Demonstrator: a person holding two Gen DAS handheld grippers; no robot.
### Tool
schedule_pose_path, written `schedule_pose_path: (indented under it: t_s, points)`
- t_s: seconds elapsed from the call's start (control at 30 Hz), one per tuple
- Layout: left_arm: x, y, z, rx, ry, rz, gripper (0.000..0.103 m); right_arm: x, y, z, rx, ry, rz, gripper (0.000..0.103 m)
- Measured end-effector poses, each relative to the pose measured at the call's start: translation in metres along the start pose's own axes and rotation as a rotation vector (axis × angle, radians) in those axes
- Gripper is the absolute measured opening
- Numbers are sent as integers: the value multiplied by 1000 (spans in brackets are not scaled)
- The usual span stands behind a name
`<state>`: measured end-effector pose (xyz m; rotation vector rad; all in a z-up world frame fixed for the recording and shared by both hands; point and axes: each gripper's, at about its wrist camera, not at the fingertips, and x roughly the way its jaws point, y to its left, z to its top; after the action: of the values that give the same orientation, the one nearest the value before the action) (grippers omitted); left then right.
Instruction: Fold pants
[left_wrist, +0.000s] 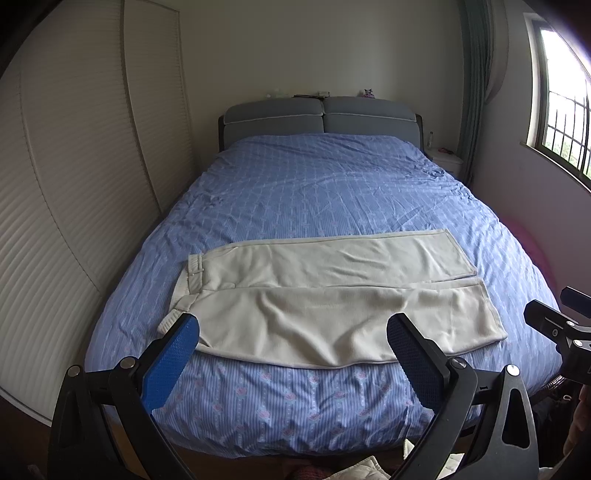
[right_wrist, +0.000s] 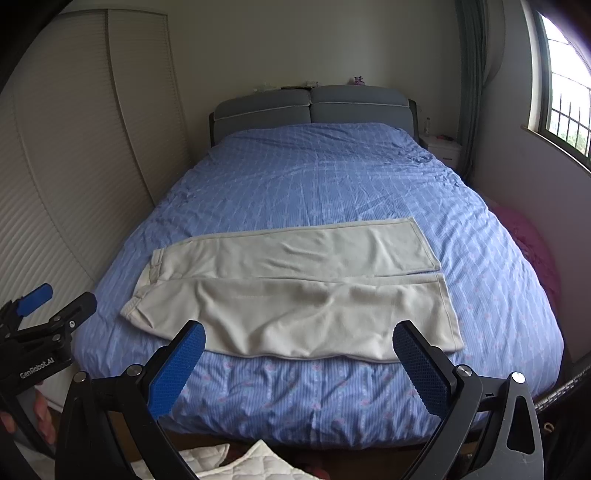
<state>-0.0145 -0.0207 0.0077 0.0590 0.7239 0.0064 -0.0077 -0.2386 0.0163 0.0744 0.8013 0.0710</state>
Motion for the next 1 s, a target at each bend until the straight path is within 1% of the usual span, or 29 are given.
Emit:
schedule_pose_path:
  t_s: [0.6, 0.77, 1.0]
  points:
    - [-1, -3, 0, -3, 3, 10, 103, -1, -2, -1, -1, 0, 6, 103]
    - [2, 7, -2, -14, 11, 20, 103, 3, 3, 2, -11, 8, 19, 103]
    - [10, 24, -7, -40, 40, 54, 103, 24, 22, 1, -37, 44, 61, 103]
